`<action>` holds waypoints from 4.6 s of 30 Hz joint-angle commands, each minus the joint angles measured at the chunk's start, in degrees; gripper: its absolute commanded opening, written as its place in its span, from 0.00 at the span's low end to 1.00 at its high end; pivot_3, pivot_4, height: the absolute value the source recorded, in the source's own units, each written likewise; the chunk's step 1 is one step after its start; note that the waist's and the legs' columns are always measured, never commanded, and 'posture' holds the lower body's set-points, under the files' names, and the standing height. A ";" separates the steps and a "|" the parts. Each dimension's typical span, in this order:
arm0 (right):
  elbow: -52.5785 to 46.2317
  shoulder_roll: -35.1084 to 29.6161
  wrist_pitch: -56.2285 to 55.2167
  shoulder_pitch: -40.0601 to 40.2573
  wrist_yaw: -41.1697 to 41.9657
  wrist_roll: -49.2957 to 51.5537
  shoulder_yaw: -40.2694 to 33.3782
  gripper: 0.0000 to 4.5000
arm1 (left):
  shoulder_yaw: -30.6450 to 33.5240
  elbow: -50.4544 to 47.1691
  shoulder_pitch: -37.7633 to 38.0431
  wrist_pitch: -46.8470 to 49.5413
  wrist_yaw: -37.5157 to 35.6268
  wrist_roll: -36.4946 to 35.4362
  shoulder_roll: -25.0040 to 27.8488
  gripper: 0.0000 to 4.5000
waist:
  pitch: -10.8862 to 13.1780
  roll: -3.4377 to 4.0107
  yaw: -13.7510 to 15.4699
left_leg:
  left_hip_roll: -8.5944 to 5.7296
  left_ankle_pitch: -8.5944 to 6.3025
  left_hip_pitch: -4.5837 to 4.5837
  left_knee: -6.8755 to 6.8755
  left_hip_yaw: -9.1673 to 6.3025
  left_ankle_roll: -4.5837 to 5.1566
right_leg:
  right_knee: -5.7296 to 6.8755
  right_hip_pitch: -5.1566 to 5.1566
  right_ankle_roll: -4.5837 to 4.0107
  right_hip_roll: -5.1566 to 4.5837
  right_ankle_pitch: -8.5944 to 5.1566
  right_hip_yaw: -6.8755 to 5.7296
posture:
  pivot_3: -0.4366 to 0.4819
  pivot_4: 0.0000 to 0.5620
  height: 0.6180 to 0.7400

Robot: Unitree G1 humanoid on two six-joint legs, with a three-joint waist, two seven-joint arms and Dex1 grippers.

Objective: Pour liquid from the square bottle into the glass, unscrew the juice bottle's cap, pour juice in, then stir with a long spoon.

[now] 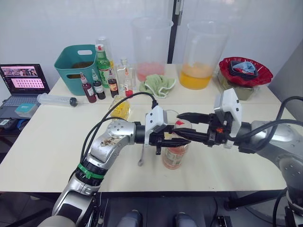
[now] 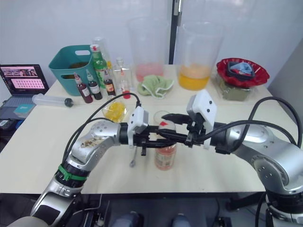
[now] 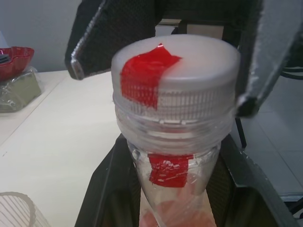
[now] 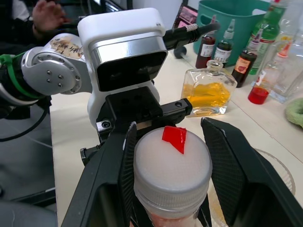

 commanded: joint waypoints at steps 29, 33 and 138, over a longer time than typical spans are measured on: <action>22.16 -0.30 -10.83 -17.30 37.05 -10.38 5.90 0.99 | -1.25 -3.31 1.99 6.25 3.06 1.84 2.58 0.30 | 0.00 -0.01 -0.38 | 0.02 -0.06 -0.01 -0.19 -0.05 0.03 | 0.03 -0.15 -0.03 0.01 0.02 0.01 | 0.48 0.27 1.00; 19.09 -2.08 -7.42 -15.44 33.62 -7.99 1.89 0.99 | -1.31 -3.00 1.61 6.26 2.86 1.78 2.41 0.30 | 0.00 0.00 -0.27 | 0.01 -0.06 -0.03 -0.19 -0.05 0.03 | 0.03 -0.16 -0.03 0.01 0.02 0.02 | 0.48 0.27 1.00; 62.24 4.61 -27.17 2.97 -13.91 -33.75 -13.94 0.37 | 3.42 -9.69 9.58 8.37 10.60 -0.14 2.53 0.30 | -0.17 0.38 -1.52 | 0.02 -0.05 0.15 -0.29 0.20 0.05 | 0.05 -0.06 -0.03 0.01 0.02 0.18 | 0.48 0.27 1.00</action>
